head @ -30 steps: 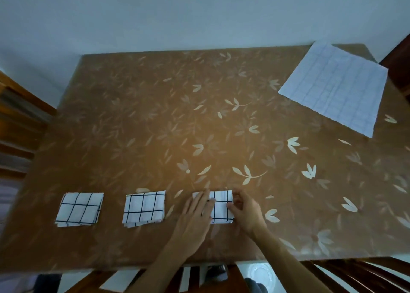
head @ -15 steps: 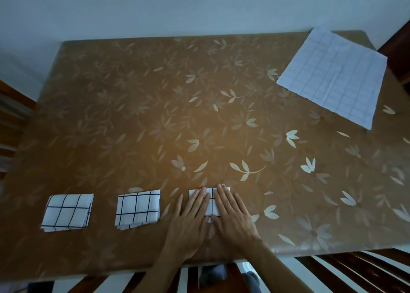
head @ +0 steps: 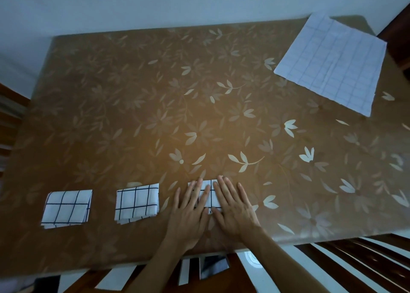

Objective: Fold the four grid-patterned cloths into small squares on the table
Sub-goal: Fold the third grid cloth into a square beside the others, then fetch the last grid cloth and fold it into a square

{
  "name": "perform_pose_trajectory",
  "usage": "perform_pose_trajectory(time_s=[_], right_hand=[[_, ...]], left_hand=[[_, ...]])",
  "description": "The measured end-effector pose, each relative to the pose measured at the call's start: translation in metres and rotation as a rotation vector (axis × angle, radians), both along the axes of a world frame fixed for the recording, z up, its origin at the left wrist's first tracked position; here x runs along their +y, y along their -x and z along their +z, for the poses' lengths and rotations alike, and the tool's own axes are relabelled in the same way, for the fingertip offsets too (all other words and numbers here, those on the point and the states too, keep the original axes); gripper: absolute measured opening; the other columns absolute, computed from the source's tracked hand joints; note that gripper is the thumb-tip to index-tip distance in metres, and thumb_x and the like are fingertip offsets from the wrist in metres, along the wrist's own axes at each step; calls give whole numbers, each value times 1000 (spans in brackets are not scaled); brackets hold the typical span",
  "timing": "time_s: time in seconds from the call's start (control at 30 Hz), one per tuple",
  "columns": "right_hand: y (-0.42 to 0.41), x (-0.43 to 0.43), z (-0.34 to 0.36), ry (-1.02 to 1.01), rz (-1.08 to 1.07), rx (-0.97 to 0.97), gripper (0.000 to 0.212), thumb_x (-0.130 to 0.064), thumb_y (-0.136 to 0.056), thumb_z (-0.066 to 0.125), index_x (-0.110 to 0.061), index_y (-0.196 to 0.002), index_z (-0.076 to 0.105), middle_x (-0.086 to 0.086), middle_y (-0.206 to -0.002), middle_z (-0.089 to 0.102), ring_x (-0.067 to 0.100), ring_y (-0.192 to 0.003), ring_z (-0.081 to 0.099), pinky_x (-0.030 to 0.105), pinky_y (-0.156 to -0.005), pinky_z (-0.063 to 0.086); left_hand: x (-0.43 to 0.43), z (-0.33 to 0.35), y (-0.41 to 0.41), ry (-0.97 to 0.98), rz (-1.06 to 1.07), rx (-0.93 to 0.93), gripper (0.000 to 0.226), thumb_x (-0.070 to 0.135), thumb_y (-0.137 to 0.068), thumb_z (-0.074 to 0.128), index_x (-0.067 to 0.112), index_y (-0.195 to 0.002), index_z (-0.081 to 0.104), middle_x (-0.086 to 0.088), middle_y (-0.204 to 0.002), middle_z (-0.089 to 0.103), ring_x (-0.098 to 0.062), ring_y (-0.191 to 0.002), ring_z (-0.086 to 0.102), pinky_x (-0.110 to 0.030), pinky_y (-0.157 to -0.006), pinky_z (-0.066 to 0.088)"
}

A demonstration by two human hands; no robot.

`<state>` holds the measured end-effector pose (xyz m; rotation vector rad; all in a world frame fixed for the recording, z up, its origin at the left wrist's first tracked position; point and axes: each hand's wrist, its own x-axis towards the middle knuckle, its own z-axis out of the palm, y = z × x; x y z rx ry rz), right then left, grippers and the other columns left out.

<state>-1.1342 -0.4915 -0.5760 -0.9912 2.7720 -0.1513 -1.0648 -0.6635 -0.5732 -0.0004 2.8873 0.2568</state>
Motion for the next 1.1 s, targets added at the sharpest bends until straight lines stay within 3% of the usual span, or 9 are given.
perform_pose_trajectory(time_s=[0.23,0.3,0.4,0.47,0.57,0.7,0.83,0.97,1.1], right_hand=[[4,-4,18,70,-38,-69,70,-56,-93,37,-10,-145,49,11,-155,42,26,-142,42,46,-115,34],[4,-4,24,106,-58,-90,68,-53,-91,39,-10,-142,53,13,-155,42,28,-143,41,44,-112,30],[4,0,37,156,-91,-135,57,-40,-91,46,-13,-140,54,13,-158,37,31,-143,40,44,-114,34],[7,7,49,139,-121,-220,48,-29,-94,50,-15,-140,53,8,-159,37,31,-140,43,43,-110,38],[17,17,61,167,-144,-271,38,-22,-95,48,-21,-131,60,-2,-143,55,26,-122,59,38,-97,49],[23,43,85,234,-242,-276,33,-28,-91,45,-31,-118,64,-9,-117,70,20,-99,68,36,-80,57],[28,84,112,202,-355,-333,26,-29,-89,50,-25,-106,70,0,-103,74,22,-90,70,38,-76,58],[21,138,139,238,-453,-359,29,-26,-85,51,-32,-106,70,-8,-103,76,18,-94,71,37,-82,59],[13,206,157,194,-549,-350,30,-27,-88,51,-23,-108,73,0,-105,76,22,-98,70,38,-85,59]], left_hand=[[3,20,9,-20,34,-51,63,49,-98,32,23,-155,32,-5,-165,23,-22,-153,20,-55,-117,12],[5,28,14,-21,34,-64,62,48,-94,41,19,-149,43,-7,-161,34,-25,-149,30,-54,-116,13],[7,40,23,-61,68,-41,57,39,-93,55,21,-146,45,-5,-165,22,-24,-154,16,-46,-122,14],[10,50,28,-121,110,-44,46,32,-97,55,23,-141,48,-2,-167,12,-21,-154,9,-38,-121,19],[12,58,34,-257,167,-40,29,25,-97,55,19,-125,60,-1,-163,26,-22,-146,31,-35,-114,34],[25,74,46,-305,154,-46,29,19,-95,55,18,-123,62,2,-134,55,-20,-123,54,-35,-98,47],[51,102,58,-257,114,-52,17,22,-94,52,25,-104,66,11,-102,57,-14,-101,61,-30,-74,44],[94,123,69,-237,31,-42,11,21,-90,56,26,-89,66,9,-88,53,-17,-90,64,-35,-74,51],[152,146,75,-217,-30,-30,9,25,-91,59,25,-87,67,3,-91,61,-16,-92,62,-31,-76,50]])
